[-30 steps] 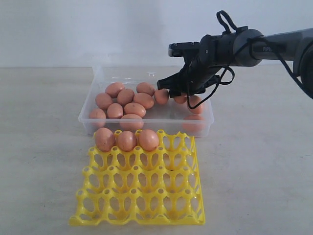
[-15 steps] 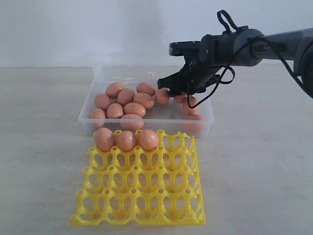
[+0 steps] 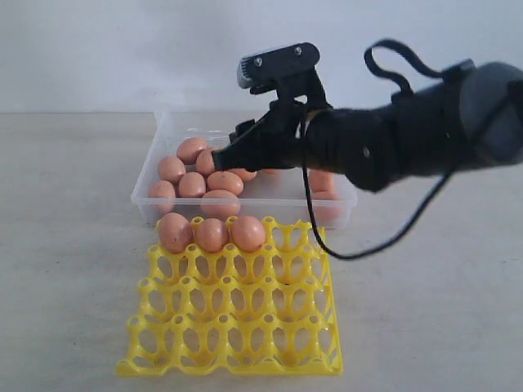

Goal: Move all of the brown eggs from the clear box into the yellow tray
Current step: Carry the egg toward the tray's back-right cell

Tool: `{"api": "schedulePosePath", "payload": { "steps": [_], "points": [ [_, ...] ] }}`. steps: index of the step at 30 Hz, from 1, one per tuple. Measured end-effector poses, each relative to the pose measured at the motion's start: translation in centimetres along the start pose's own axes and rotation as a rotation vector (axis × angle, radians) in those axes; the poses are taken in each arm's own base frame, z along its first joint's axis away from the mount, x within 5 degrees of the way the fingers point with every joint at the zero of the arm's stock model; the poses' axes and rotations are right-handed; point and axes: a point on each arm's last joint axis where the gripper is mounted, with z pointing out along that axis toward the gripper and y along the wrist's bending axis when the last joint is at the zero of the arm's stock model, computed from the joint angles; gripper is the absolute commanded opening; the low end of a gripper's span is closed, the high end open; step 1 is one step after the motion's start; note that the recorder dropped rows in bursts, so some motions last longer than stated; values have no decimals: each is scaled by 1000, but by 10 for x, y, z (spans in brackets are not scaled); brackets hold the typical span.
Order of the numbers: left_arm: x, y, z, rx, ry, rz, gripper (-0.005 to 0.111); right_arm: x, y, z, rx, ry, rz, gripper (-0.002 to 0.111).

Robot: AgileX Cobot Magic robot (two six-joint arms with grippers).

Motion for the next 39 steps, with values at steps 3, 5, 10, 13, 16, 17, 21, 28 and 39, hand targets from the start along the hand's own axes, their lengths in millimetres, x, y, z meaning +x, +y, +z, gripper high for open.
{"api": "schedulePosePath", "payload": {
  "steps": [3, 5, 10, 13, 16, 17, 21, 28, 39],
  "points": [
    [0, 0, 0, 0, 0, 0, 22, 21, 10, -32, -18, -138, 13, 0],
    [0, 0, 0, 0, 0, 0, 22, 31, 9, -39, -15, -159, 62, 0],
    [0, 0, 0, 0, 0, 0, 22, 51, 5, -53, -219, -200, 239, 0],
    [0, 0, 0, 0, 0, 0, 22, 50, -9, -61, -421, -190, 231, 0],
    [0, 0, 0, 0, 0, 0, 22, 59, -60, -67, -406, -128, 306, 0],
    [0, 0, 0, 0, 0, 0, 22, 65, -70, -66, -433, -81, 318, 0],
    [0, 0, 0, 0, 0, 0, 22, 75, -73, -57, -498, 25, 288, 0],
    [0, 0, 0, 0, 0, 0, 22, 70, -77, -38, -496, 32, 271, 0],
    [0, 0, 0, 0, 0, 0, 22, 91, -72, -13, -384, 187, 208, 0]
  ]
}}
